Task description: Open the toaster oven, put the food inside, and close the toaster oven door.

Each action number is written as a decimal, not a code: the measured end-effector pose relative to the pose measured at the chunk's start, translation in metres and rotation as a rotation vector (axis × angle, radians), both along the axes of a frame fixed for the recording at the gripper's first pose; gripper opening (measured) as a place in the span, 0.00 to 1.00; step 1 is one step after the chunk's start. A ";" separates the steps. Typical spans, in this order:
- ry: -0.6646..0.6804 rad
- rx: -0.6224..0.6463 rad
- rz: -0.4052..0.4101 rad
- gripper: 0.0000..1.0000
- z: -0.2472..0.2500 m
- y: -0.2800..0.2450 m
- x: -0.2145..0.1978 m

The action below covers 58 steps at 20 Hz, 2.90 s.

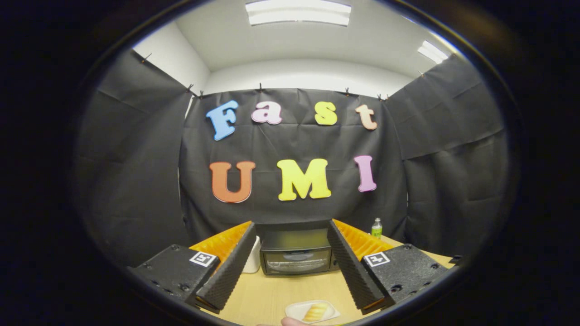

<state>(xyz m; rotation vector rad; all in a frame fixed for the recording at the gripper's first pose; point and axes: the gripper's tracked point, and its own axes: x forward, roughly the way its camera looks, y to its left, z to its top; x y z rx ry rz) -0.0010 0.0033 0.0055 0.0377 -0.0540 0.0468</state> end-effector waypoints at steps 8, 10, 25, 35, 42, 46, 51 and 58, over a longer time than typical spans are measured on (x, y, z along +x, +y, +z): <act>0.098 -0.009 0.073 1.00 -0.020 -0.002 0.039; 0.100 -0.030 0.046 1.00 -0.021 -0.014 0.065; 0.338 -0.084 0.060 1.00 -0.160 0.002 0.265; 0.497 -0.115 0.005 1.00 -0.254 -0.018 0.308; 0.438 -0.092 0.012 1.00 -0.260 -0.020 0.301; 0.450 -0.100 0.013 1.00 -0.266 -0.023 0.273; 0.548 -0.081 0.048 1.00 -0.300 -0.030 0.224; 0.629 -0.112 0.044 1.00 -0.336 -0.034 0.190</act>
